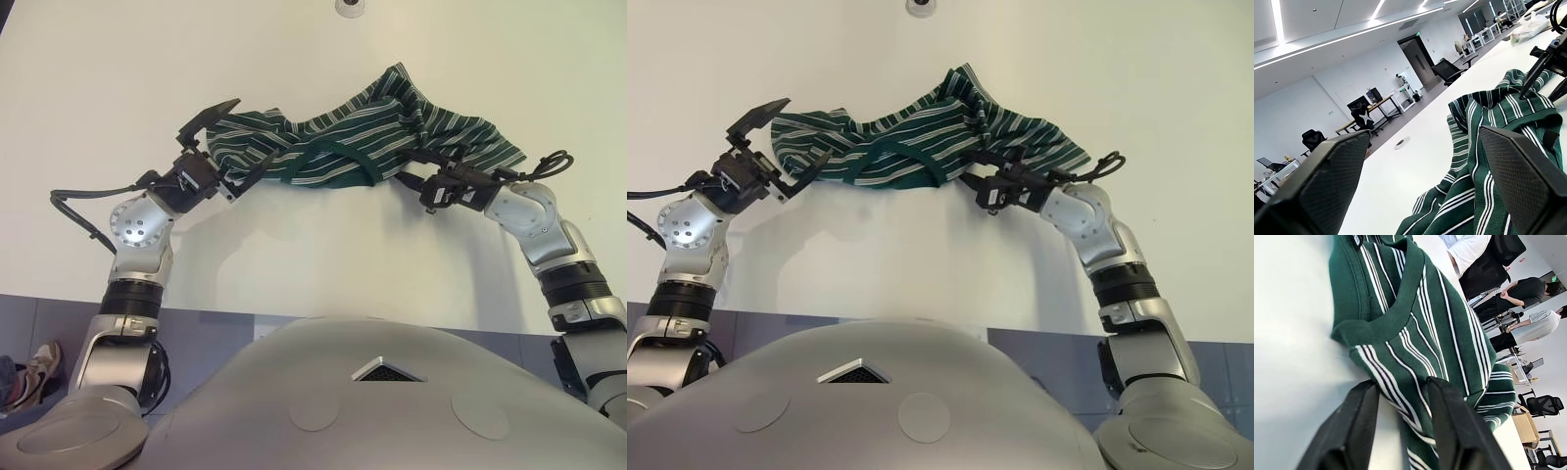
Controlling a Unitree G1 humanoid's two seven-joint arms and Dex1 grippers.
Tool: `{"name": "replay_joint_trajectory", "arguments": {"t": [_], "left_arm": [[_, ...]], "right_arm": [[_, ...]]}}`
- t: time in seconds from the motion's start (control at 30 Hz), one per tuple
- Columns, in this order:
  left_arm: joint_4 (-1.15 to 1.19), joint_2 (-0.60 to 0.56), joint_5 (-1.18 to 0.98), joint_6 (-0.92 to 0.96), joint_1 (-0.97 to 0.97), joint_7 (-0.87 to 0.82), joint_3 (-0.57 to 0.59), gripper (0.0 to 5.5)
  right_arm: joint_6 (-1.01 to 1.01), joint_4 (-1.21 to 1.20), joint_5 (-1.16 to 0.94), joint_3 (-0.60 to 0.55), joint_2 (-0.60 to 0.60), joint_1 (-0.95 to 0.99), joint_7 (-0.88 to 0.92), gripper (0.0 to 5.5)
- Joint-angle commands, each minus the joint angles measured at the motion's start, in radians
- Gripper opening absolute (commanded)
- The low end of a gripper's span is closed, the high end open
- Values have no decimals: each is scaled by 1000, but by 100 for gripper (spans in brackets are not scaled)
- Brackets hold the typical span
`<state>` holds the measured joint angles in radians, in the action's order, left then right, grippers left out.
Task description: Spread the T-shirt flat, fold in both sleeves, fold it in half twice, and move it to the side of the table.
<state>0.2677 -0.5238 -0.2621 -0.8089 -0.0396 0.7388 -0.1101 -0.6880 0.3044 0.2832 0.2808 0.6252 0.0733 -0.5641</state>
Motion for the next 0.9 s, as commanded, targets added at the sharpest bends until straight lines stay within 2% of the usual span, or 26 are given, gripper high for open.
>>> {"name": "replay_joint_trajectory", "arguments": {"t": [0.03,0.17,0.37,0.47,0.63,0.9], "left_arm": [[-20,-2,23,21,-10,3,11,409],[-33,0,41,32,-11,-1,6,409],[-75,12,99,31,-33,-12,-15,409],[-88,14,133,26,-48,-10,-30,409],[-132,41,195,24,-83,-22,-82,409],[-164,104,211,60,-102,-51,-145,409]], "right_arm": [[-3,-10,-25,-5,0,6,-6,91],[-15,-47,-86,-9,-8,-3,-19,5],[6,-253,-383,-12,10,-58,-129,5],[44,-316,-475,-50,-8,-50,-133,5],[138,-248,-383,-125,-115,63,18,5],[280,-174,-265,-147,-244,152,178,5]]}}
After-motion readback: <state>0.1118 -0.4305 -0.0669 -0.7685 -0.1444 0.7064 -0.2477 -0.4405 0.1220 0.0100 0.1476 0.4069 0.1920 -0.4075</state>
